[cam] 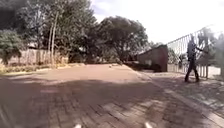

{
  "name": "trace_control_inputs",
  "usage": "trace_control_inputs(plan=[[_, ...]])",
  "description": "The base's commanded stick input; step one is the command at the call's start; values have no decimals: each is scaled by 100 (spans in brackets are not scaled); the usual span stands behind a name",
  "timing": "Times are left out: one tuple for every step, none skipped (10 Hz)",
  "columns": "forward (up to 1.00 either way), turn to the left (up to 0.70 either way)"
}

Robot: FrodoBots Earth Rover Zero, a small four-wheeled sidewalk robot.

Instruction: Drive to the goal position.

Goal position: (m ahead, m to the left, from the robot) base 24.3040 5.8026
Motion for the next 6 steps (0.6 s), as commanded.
trace_control_inputs(plan=[[70, 0], [70, 0], [70, 0], [70, 0], [70, 0], [70, 0]])
